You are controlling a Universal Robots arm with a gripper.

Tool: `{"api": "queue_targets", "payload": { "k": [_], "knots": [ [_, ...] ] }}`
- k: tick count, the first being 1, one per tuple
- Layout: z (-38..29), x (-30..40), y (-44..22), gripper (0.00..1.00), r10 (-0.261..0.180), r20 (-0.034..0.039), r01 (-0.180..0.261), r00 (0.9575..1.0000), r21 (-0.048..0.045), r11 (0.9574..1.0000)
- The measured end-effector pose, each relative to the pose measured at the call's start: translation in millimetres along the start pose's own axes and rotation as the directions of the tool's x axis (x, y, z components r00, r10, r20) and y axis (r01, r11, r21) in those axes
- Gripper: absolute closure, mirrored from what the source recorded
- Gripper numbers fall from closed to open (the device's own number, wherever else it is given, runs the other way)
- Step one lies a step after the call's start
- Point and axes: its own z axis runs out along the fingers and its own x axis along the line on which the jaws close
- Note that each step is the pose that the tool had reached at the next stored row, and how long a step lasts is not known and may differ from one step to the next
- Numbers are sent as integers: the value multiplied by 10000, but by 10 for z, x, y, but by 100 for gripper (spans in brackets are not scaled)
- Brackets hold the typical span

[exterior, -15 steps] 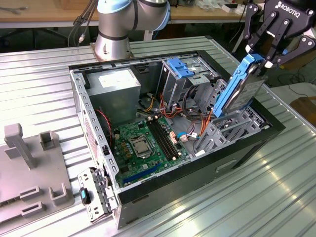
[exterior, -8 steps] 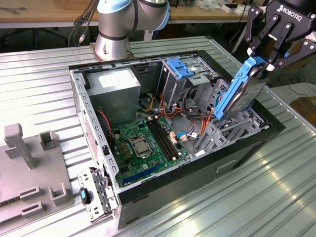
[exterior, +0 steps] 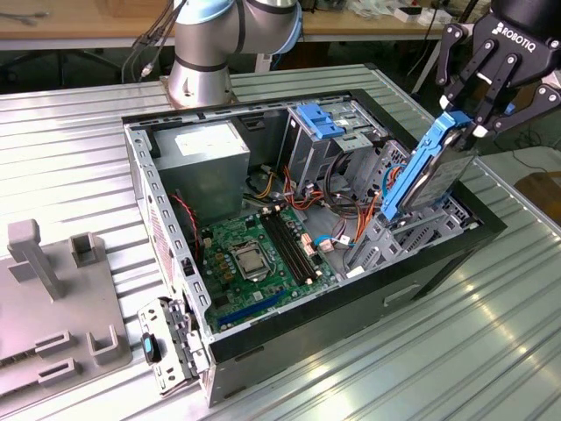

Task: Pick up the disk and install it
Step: 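Insert the disk into the insertion slot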

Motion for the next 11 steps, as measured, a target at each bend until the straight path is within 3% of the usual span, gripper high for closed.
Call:
{"api": "queue_targets", "payload": {
  "k": [11],
  "knots": [
    [78,33,-9,63,53,-2,-53,10000,0,10000]
  ]
}}
